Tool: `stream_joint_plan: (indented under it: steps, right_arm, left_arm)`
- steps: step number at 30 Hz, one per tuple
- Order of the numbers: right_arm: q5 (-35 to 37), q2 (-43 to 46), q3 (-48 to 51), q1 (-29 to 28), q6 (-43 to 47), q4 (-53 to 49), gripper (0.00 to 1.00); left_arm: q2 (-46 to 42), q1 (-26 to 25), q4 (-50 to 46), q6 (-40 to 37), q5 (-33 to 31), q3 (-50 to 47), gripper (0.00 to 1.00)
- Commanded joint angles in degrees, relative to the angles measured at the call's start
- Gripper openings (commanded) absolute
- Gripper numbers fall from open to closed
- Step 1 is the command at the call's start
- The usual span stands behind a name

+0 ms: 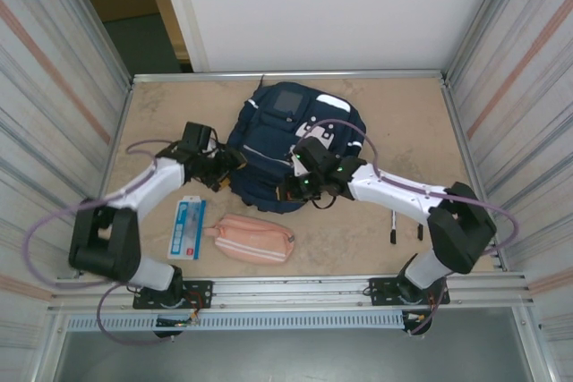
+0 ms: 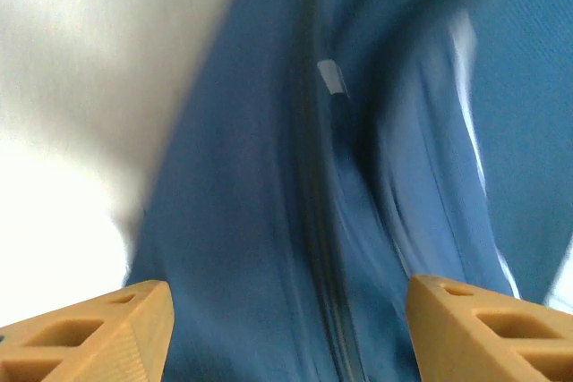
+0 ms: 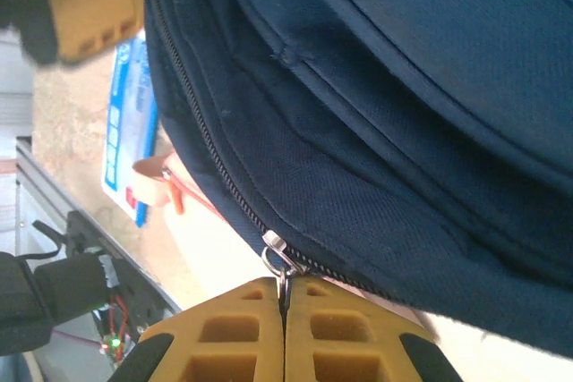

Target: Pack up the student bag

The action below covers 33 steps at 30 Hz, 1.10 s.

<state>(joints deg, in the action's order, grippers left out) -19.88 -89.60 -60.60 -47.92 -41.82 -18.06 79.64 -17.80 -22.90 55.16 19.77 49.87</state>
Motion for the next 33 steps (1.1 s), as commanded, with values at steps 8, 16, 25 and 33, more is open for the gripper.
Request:
stream_joint_plan:
  steps: [8,16,25,33]
  right_arm:
    - [-7.64,-10.59,-7.53,-4.99,-1.66,7.51,0.00]
    - [-6.27,-7.51,-3.21,-3.69,-1.23,5.49,0.00]
    - [-0.43,7.61,10.77,7.18,4.75,-6.87,0.00]
    - [0.36,12.85,10.93,8.12,4.44,-7.65,0.00]
  left_arm:
    - [-1.85,-10.00,7.73,12.52,-7.84,-8.54,0.72]
    - [-0.54,-8.24,4.39,9.90,-14.84,-7.04,0.18]
    - [0.71,-0.91,2.14,1.03,-11.86,-1.40,0.03]
    - [17.49,6.42,4.80,-6.69,2.58,12.30,0.11]
